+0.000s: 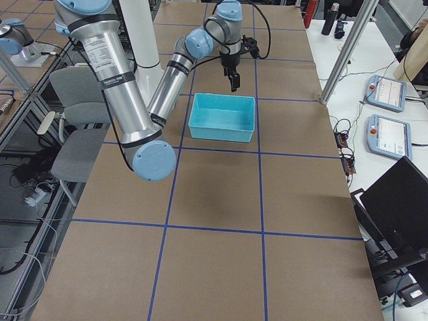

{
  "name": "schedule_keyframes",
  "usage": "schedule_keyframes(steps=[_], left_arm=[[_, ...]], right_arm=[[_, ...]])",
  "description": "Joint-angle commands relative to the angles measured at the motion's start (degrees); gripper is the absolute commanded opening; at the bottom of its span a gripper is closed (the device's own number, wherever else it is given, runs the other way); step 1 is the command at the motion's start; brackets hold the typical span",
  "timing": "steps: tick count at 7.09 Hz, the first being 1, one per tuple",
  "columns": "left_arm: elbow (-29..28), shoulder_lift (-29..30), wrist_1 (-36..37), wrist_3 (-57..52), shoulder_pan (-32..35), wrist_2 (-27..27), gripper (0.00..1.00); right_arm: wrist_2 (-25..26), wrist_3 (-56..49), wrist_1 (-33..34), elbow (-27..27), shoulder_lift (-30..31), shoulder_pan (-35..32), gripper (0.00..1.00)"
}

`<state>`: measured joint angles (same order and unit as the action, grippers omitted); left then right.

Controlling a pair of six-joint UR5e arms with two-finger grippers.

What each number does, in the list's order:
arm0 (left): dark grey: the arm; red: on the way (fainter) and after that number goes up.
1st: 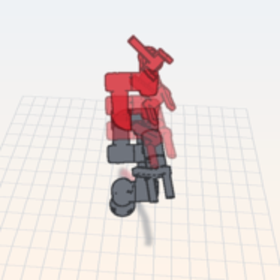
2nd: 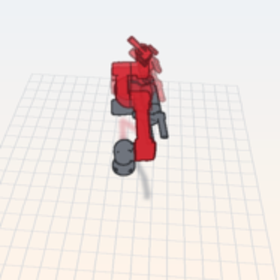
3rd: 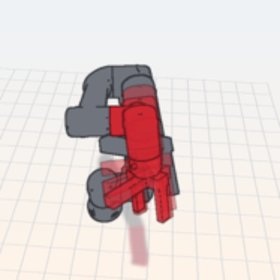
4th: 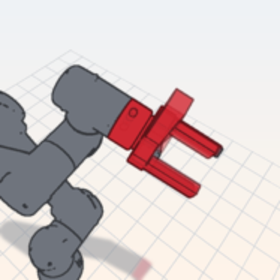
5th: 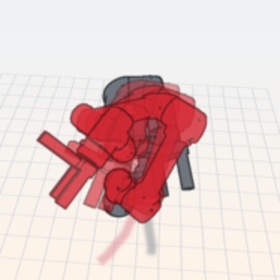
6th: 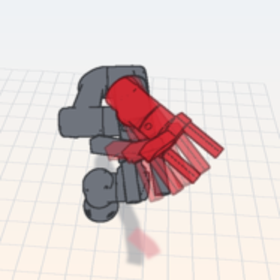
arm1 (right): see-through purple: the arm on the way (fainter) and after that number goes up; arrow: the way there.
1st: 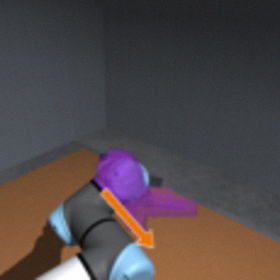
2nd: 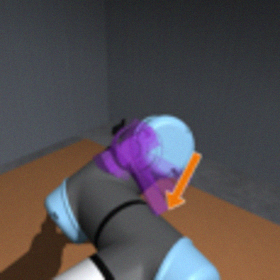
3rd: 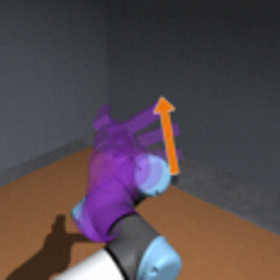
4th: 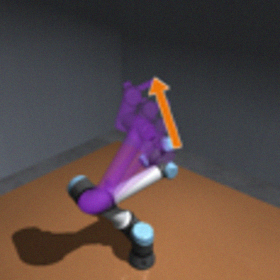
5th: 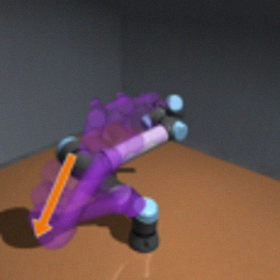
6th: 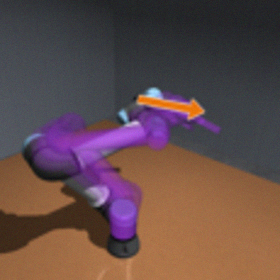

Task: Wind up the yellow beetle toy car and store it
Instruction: 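Move the right gripper over the bin and down to the car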

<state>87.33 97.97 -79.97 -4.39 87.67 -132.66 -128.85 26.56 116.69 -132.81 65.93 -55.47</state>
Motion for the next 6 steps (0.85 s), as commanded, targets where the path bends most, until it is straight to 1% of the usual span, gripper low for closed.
schedule_keyframes(steps=[1,3,4,5,6], left_arm=[[-1.8,-1.1,-0.4,-0.5,0.2,0.0,1.0],[-1.9,-1.2,-3.2,-0.4,0.4,0.0,1.0],[-1.8,-1.2,-3.3,0.0,0.4,0.0,1.0],[-2.1,-1.2,-3.3,0.2,0.4,0.0,1.0],[-2.1,-1.2,-3.3,0.2,0.4,-0.1,1.0]], right_arm=[[7.5,-1.8,0.1,-0.6,-5.8,11.7,0.99],[13.5,-12.8,0.1,-0.1,-8.6,17.2,0.99],[17.3,-20.6,0.1,2.0,-10.5,19.4,0.99],[20.0,-29.8,-0.1,5.3,-12.8,21.0,0.99],[20.7,-33.3,-0.1,7.5,-14.6,23.4,0.99]])
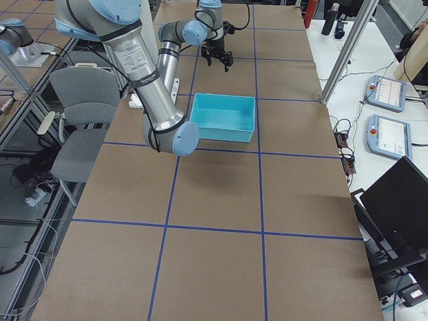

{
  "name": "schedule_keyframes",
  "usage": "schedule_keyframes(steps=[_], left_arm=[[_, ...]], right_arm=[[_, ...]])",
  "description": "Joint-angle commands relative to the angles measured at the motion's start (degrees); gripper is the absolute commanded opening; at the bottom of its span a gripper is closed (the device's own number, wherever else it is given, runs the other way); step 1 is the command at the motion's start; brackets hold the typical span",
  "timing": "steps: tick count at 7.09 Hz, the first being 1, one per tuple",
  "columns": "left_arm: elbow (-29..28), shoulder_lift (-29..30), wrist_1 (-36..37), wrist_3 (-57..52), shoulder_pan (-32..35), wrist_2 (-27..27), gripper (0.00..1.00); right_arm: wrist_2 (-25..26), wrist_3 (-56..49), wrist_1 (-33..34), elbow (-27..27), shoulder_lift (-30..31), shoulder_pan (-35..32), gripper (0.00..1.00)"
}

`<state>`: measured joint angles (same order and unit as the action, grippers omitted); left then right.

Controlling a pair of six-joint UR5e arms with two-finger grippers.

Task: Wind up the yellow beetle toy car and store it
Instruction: 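Move the right gripper over the bin and down to the car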

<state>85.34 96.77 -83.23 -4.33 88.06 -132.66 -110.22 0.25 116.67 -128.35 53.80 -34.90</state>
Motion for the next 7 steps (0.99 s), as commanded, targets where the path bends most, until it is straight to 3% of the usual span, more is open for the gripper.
schedule_keyframes(steps=[1,5,7], left_arm=[[0.2,0.1,-0.4,-0.1,0.1,-0.2,1.0],[0.7,0.0,-0.8,0.0,0.2,0.0,1.0],[0.4,-0.2,-0.8,0.1,1.0,0.0,1.0]], right_arm=[[2.7,-7.6,-1.3,5.2,-3.1,5.7,0.99],[9.6,-6.1,-11.4,14.0,-2.7,15.8,0.99],[12.2,-6.2,-11.8,16.3,-1.5,18.6,0.99]])
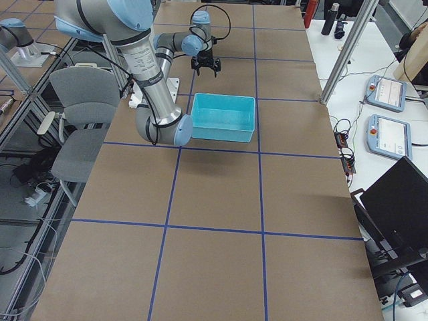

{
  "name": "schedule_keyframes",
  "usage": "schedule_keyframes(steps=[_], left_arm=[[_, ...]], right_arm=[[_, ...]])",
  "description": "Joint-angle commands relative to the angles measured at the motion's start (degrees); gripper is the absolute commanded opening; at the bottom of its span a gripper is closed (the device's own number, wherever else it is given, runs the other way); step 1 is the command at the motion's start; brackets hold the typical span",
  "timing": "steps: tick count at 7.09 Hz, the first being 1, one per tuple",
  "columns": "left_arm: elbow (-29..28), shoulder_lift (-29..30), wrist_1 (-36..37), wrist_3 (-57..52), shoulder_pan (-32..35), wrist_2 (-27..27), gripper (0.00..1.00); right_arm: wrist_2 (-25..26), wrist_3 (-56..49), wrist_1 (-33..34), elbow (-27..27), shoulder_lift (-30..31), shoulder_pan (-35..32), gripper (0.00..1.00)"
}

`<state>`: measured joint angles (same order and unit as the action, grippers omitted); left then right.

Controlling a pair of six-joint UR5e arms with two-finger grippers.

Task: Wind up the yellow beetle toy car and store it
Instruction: 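Move the right gripper over the bin and down to the car, then close the right gripper on the yellow car beside the bin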

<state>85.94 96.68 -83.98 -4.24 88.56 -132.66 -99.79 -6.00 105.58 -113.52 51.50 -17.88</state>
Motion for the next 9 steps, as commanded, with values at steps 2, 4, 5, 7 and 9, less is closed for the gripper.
schedule_keyframes(steps=[2,4,5,7,9], left_arm=[[-0.2,-0.1,0.0,-0.2,0.5,0.0,1.0],[-0.2,-0.1,0.0,-0.2,0.6,0.0,1.0],[-0.3,-0.1,0.0,-0.2,0.6,0.0,1.0],[-0.3,-0.1,0.0,-0.2,0.6,0.0,1.0],[-0.2,-0.1,0.0,-0.2,0.6,0.1,1.0]], right_arm=[[2.1,-0.8,-2.4,2.6,2.7,1.5,0.99],[2.5,-0.8,-4.2,6.7,1.3,1.7,1.0],[3.0,-0.8,-4.3,8.1,0.6,1.8,0.99],[5.0,-0.3,-11.0,13.4,-0.3,2.8,0.99],[5.0,-0.6,-11.3,13.1,0.5,2.5,0.99]])
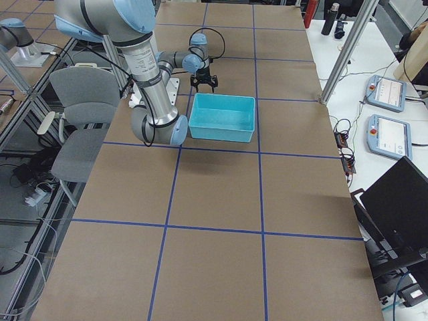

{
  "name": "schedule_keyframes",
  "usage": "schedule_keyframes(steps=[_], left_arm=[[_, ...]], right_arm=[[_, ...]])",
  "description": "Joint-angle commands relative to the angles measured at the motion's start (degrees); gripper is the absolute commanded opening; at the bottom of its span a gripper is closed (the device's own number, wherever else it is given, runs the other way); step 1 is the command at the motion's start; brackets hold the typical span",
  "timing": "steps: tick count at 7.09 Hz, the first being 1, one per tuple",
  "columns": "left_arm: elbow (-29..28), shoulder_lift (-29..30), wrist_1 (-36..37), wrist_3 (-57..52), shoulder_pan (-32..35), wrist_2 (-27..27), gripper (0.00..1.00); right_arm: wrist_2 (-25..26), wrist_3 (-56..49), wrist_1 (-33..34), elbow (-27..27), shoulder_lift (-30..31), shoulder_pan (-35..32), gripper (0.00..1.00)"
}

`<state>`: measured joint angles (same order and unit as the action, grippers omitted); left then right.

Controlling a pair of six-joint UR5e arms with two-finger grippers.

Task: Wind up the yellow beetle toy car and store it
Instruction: 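Close the right gripper on the yellow car beside the bin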

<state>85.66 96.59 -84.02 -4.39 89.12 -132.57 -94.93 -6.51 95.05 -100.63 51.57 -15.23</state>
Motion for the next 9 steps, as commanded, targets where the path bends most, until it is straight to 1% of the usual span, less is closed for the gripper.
schedule_keyframes(steps=[1,9], left_arm=[[0.0,0.0,0.0,0.0,0.0,0.0,1.0],[0.0,0.0,0.0,0.0,0.0,0.0,1.0]], right_arm=[[-0.1,-0.3,-0.7,0.1,0.5,-1.2,0.99],[0.4,0.5,-0.9,0.6,1.8,-0.1,0.99]])
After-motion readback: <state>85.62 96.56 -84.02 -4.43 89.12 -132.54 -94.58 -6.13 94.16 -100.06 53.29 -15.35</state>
